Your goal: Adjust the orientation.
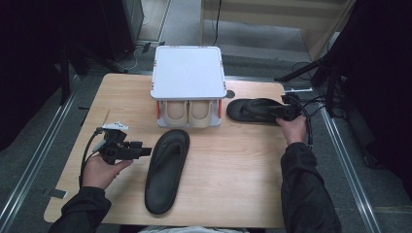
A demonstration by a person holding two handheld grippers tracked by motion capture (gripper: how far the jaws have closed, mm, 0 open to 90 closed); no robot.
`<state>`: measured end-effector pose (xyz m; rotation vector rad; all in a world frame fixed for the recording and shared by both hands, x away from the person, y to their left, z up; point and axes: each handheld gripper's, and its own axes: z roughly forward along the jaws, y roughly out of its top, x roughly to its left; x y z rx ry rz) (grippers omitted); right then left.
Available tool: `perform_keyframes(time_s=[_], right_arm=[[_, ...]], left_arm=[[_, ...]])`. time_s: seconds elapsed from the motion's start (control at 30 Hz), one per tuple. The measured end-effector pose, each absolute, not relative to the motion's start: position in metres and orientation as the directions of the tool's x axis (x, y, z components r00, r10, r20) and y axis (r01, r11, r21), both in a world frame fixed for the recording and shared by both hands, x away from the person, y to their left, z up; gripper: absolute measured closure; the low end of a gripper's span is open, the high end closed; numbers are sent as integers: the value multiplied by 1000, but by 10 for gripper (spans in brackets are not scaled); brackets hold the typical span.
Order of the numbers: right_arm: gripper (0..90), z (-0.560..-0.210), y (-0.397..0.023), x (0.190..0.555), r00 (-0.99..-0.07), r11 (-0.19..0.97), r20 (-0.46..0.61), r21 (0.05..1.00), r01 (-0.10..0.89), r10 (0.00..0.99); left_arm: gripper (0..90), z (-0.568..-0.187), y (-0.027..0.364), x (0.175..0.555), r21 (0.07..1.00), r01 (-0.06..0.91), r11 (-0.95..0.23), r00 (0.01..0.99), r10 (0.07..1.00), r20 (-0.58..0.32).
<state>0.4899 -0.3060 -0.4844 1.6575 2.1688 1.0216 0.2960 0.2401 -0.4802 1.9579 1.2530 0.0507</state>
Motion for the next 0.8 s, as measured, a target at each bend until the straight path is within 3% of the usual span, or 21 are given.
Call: perform_keyframes(time_s=[0.53, 0.8], right_arm=[[900, -484, -285, 453, -398, 184, 211, 636, 750, 893], [900, -477, -299, 441, -406, 171, 195, 686, 707, 893]], left_arm=[[436, -479, 235, 305, 635, 742, -214, 531, 766, -362], [436, -477, 237, 308, 641, 741, -202, 524, 771, -363]])
